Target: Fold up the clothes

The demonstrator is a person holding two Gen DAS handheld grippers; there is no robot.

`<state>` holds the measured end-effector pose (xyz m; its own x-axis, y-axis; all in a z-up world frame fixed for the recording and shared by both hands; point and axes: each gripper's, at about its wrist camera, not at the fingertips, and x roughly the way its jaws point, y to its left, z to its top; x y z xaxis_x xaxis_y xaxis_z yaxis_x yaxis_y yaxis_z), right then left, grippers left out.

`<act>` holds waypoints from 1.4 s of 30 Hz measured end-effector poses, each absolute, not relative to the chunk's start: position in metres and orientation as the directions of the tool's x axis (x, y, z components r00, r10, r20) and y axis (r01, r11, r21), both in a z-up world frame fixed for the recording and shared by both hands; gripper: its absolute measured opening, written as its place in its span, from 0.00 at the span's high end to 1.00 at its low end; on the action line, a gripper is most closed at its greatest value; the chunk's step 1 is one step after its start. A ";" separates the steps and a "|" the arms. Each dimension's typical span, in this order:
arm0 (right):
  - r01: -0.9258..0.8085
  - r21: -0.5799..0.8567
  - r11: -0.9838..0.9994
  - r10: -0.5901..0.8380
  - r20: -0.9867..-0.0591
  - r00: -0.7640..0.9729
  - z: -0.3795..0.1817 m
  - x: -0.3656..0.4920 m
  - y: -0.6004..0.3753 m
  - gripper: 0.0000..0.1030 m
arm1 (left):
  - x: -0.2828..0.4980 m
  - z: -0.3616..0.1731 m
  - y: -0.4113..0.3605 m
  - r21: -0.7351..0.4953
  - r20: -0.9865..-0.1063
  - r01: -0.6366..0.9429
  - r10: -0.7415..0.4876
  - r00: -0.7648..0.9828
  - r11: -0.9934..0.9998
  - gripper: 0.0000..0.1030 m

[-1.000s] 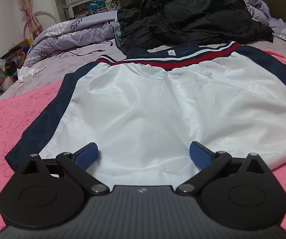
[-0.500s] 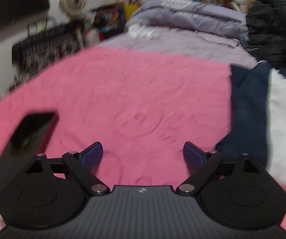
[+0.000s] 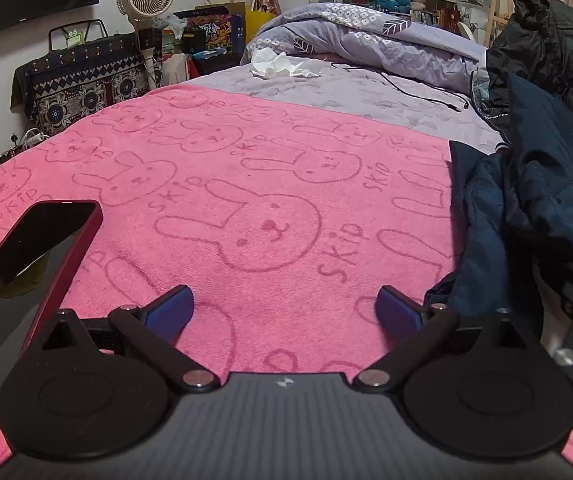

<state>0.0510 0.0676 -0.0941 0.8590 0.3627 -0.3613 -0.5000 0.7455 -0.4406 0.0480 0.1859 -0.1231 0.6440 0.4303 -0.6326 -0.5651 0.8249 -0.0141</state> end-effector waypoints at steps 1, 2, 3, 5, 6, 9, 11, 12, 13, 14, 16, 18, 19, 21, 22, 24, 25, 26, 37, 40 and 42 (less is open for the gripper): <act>-0.521 -0.443 0.729 0.371 -0.384 0.845 -0.098 0.055 0.072 0.50 | 0.048 -0.123 0.186 -0.018 -0.631 -0.565 0.429 0.646 0.825 0.04; -0.554 -0.430 0.713 0.382 -0.423 0.821 -0.100 0.060 0.076 0.82 | 0.047 -0.123 0.187 -0.024 -0.630 -0.565 0.427 0.649 0.825 0.04; -0.570 -0.415 0.709 0.392 -0.441 0.807 -0.100 0.063 0.077 0.85 | 0.045 -0.122 0.187 -0.033 -0.627 -0.566 0.423 0.654 0.824 0.04; -0.574 -0.380 0.725 0.407 -0.436 0.803 -0.094 0.064 0.077 0.91 | 0.036 -0.118 0.193 -0.082 -0.616 -0.578 0.415 0.670 0.812 0.04; -0.575 -0.364 0.733 0.421 -0.420 0.804 -0.089 0.062 0.076 0.92 | 0.031 -0.116 0.196 -0.105 -0.610 -0.588 0.415 0.675 0.802 0.05; -0.600 -0.356 0.717 0.483 -0.367 0.795 -0.074 0.046 0.074 0.94 | 0.017 -0.107 0.206 -0.089 -0.601 -0.613 0.448 0.662 0.785 0.06; -0.631 -0.353 0.691 0.505 -0.389 0.771 -0.078 0.043 0.077 0.94 | 0.009 -0.101 0.212 -0.047 -0.580 -0.607 0.473 0.663 0.794 0.06; -0.643 -0.346 0.683 0.509 -0.406 0.759 -0.081 0.043 0.079 0.94 | 0.006 -0.097 0.214 -0.026 -0.570 -0.604 0.485 0.663 0.796 0.06; -0.650 -0.335 0.682 0.505 -0.426 0.750 -0.086 0.044 0.080 0.94 | 0.004 -0.092 0.216 -0.006 -0.562 -0.604 0.497 0.661 0.797 0.07; -0.655 -0.323 0.684 0.503 -0.442 0.743 -0.090 0.044 0.081 0.94 | 0.003 -0.087 0.218 0.009 -0.552 -0.601 0.505 0.663 0.799 0.07; -0.664 -0.314 0.679 0.514 -0.442 0.735 -0.092 0.038 0.079 0.94 | -0.001 -0.075 0.220 -0.006 -0.528 -0.569 0.481 0.700 0.822 0.07; -0.685 -0.328 0.650 0.543 -0.430 0.721 -0.092 0.032 0.080 0.94 | -0.003 -0.060 0.218 -0.066 -0.489 -0.497 0.406 0.772 0.865 0.06; -0.696 -0.338 0.633 0.553 -0.431 0.713 -0.093 0.030 0.081 0.94 | -0.001 -0.054 0.215 -0.092 -0.471 -0.449 0.359 0.806 0.889 0.06; -0.714 -0.357 0.602 0.555 -0.457 0.696 -0.099 0.031 0.085 0.93 | 0.010 -0.046 0.206 -0.101 -0.455 -0.368 0.286 0.844 0.924 0.06; -0.724 -0.364 0.586 0.556 -0.470 0.686 -0.101 0.032 0.085 0.92 | 0.018 -0.047 0.199 -0.069 -0.457 -0.347 0.280 0.844 0.935 0.05; -0.750 -0.359 0.555 0.572 -0.491 0.657 -0.103 0.032 0.082 0.89 | 0.035 -0.054 0.185 0.019 -0.480 -0.339 0.306 0.822 0.941 0.05; -0.774 -0.338 0.535 0.595 -0.501 0.629 -0.101 0.029 0.076 0.86 | 0.044 -0.061 0.180 0.056 -0.504 -0.341 0.322 0.802 0.938 0.06; -0.797 -0.316 0.514 0.617 -0.510 0.600 -0.099 0.026 0.069 0.84 | 0.051 -0.071 0.177 0.080 -0.529 -0.337 0.327 0.784 0.938 0.06; -0.685 -0.168 0.709 0.566 -0.443 0.695 -0.038 0.092 -0.009 0.69 | 0.060 -0.123 0.185 0.146 -0.625 -0.392 0.392 0.675 0.908 0.02; -0.560 -0.110 0.821 0.460 -0.452 0.764 -0.034 0.179 0.015 0.69 | 0.061 -0.125 0.184 0.154 -0.618 -0.393 0.398 0.677 0.907 0.02; -0.511 -0.073 0.856 0.415 -0.493 0.765 -0.041 0.227 0.038 0.69 | 0.062 -0.125 0.187 0.138 -0.622 -0.394 0.389 0.680 0.909 0.02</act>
<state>0.2268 0.0377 -0.0409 0.7649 0.4146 -0.4931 -0.5111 0.8564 -0.0727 0.0615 0.1867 -0.1253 0.6797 0.3894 -0.6215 -0.3941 0.9086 0.1383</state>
